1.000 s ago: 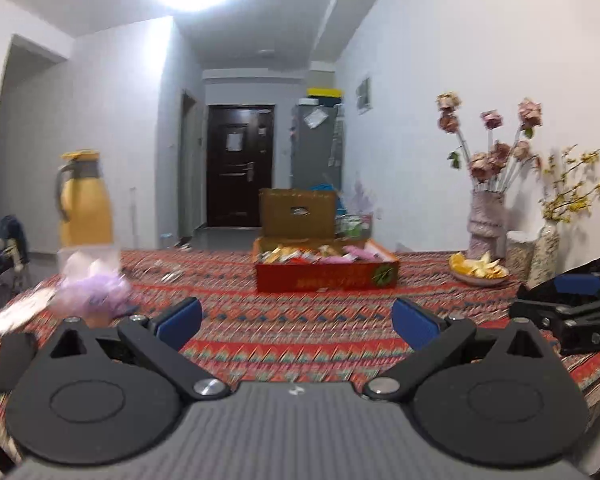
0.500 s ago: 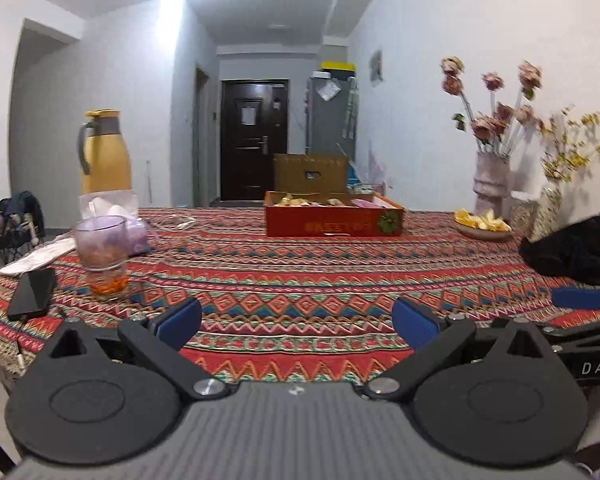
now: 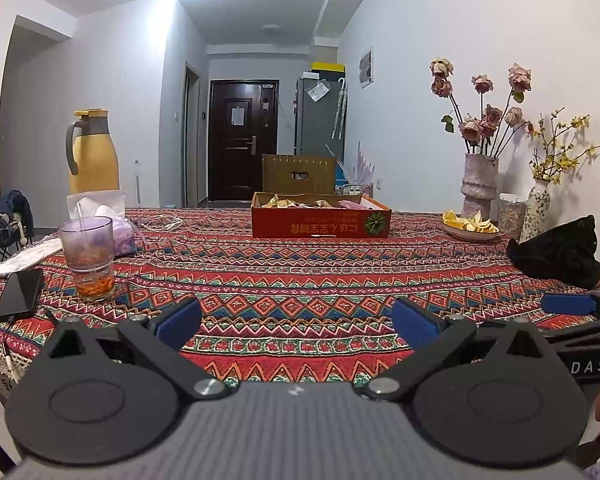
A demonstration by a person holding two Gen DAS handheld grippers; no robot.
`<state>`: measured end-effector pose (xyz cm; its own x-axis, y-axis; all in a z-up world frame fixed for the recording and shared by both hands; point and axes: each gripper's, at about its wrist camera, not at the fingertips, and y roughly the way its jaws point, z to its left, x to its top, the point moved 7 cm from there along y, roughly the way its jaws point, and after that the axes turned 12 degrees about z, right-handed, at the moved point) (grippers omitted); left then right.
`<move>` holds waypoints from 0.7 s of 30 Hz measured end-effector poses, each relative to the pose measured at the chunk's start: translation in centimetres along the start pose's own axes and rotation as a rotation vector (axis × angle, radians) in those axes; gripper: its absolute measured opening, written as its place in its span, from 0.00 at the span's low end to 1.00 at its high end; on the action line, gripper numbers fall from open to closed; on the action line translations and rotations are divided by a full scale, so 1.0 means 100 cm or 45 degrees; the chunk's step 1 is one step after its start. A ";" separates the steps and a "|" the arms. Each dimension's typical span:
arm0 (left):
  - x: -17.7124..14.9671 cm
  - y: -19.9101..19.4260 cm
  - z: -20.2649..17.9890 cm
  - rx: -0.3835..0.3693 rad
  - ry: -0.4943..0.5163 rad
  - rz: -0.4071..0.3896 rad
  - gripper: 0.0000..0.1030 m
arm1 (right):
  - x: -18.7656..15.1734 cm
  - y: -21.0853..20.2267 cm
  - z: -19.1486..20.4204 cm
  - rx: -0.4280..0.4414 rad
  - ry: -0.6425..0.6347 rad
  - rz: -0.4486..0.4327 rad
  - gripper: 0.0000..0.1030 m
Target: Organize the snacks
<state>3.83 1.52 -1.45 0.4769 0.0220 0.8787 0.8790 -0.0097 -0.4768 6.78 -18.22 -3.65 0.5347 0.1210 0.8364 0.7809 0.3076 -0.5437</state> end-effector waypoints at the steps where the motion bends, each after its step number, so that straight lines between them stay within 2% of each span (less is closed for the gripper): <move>1: 0.000 0.000 0.000 -0.001 -0.001 0.001 1.00 | 0.000 0.001 0.000 0.002 0.001 0.003 1.00; 21: 0.000 -0.001 -0.001 0.005 0.002 -0.002 1.00 | -0.002 0.000 -0.001 -0.005 0.012 0.000 1.00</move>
<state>3.76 1.40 -1.37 0.4751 0.0203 0.8797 0.8799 -0.0060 -0.4751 6.73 -18.35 -3.78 0.5374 0.1123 0.8358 0.7823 0.3040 -0.5438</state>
